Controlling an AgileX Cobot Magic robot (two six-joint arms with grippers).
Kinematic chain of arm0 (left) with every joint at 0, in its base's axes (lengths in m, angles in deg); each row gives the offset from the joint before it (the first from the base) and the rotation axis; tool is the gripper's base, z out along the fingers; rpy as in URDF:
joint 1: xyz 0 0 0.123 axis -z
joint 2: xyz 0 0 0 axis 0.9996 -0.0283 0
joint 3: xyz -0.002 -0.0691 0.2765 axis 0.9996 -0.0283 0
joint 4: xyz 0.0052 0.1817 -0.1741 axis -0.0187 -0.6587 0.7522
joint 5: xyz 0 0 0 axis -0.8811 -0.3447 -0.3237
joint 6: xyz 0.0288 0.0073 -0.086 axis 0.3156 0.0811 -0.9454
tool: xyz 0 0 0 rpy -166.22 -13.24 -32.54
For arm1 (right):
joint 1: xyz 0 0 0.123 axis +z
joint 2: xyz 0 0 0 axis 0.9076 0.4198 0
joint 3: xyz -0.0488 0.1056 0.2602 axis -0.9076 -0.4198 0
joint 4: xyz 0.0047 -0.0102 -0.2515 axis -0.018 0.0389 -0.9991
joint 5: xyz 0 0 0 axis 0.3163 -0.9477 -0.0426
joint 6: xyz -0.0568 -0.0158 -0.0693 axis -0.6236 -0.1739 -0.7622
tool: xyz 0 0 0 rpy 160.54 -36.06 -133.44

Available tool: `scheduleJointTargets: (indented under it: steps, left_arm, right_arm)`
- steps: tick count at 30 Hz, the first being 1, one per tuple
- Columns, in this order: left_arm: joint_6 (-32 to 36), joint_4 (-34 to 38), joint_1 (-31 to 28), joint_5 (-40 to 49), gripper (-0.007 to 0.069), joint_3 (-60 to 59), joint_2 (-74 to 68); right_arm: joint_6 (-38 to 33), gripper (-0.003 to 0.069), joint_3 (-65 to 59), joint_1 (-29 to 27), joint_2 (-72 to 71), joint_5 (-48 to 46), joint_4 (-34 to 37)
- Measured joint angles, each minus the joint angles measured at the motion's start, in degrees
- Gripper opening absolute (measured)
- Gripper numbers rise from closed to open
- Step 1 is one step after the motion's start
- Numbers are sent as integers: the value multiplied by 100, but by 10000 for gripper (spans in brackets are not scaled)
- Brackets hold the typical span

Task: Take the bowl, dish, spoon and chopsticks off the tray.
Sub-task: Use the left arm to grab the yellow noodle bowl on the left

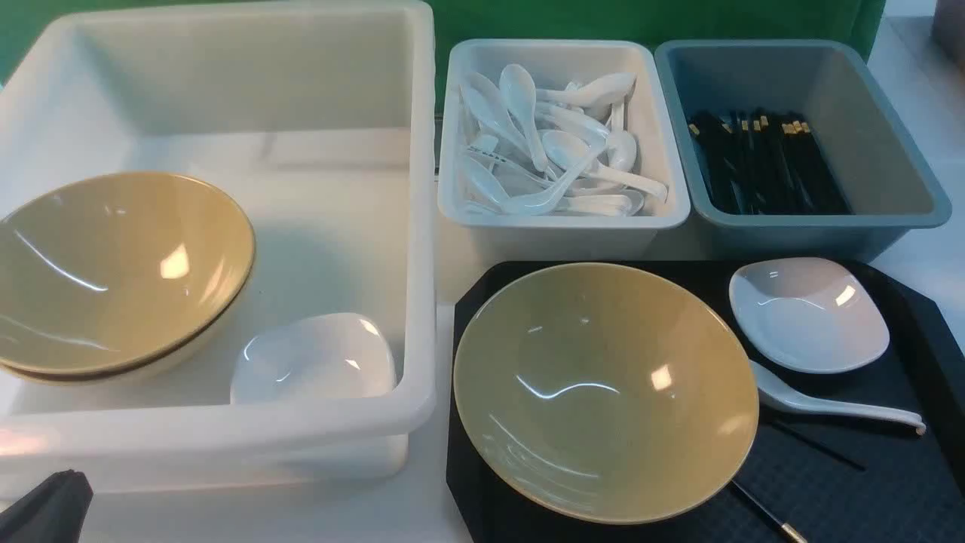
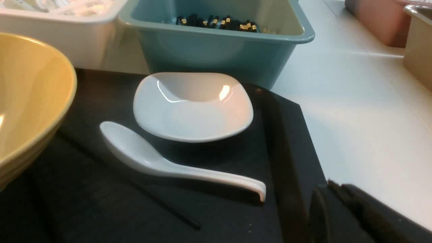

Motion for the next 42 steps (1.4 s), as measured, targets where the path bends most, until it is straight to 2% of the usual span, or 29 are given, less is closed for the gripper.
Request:
scheduleJointTargets:
  steps: [42]
  left_arm:
    - [126, -15, 0, -22, -8, 0, 0]
  right_arm:
    - [0, 90, 0, 0, 0, 0, 0]
